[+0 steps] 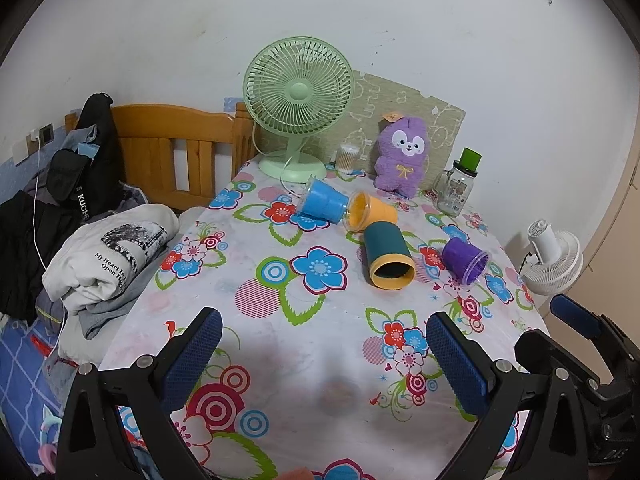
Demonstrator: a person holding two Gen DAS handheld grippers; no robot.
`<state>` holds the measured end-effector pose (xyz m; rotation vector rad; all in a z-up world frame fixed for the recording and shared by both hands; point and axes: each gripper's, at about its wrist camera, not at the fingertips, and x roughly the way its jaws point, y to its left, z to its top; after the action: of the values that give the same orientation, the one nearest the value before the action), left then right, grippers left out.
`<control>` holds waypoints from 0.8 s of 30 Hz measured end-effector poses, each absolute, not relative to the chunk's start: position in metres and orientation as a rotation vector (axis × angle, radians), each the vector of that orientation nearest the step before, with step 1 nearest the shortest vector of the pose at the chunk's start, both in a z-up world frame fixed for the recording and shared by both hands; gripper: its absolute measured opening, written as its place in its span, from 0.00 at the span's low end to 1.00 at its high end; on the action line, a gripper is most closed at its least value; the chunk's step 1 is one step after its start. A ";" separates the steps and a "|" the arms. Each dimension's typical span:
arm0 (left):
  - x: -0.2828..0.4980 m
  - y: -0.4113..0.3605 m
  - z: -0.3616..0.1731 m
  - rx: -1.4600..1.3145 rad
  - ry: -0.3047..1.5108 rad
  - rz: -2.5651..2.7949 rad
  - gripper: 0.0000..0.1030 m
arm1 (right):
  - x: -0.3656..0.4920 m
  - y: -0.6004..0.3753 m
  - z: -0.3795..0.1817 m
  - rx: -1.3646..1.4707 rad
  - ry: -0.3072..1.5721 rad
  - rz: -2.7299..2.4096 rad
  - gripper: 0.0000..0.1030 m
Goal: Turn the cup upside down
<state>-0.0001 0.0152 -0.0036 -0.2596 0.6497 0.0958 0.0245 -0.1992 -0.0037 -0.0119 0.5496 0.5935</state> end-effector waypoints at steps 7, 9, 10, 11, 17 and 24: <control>0.005 0.017 -0.008 -0.262 0.664 0.095 1.00 | 0.029 -0.194 -0.008 -0.020 0.572 0.596 1.00; 0.007 0.018 -0.011 -0.265 0.674 0.096 1.00 | 0.033 -0.193 -0.011 -0.021 0.583 0.593 1.00; 0.009 0.018 -0.013 -0.268 0.680 0.095 1.00 | 0.035 -0.192 -0.013 -0.020 0.590 0.592 1.00; 0.010 0.019 -0.016 -0.271 0.686 0.094 1.00 | 0.038 -0.191 -0.015 -0.018 0.600 0.590 1.00; 0.024 0.025 -0.028 -0.284 0.722 0.100 1.00 | 0.057 -0.183 -0.029 -0.002 0.660 0.587 1.00; 0.041 0.038 -0.044 -0.311 0.762 0.118 1.00 | 0.073 -0.169 -0.038 -0.018 0.688 0.592 1.00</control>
<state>0.0415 0.0385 -0.0435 -0.3113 0.7617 0.1184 0.0729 -0.1690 -0.0377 -0.0179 0.6885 0.5916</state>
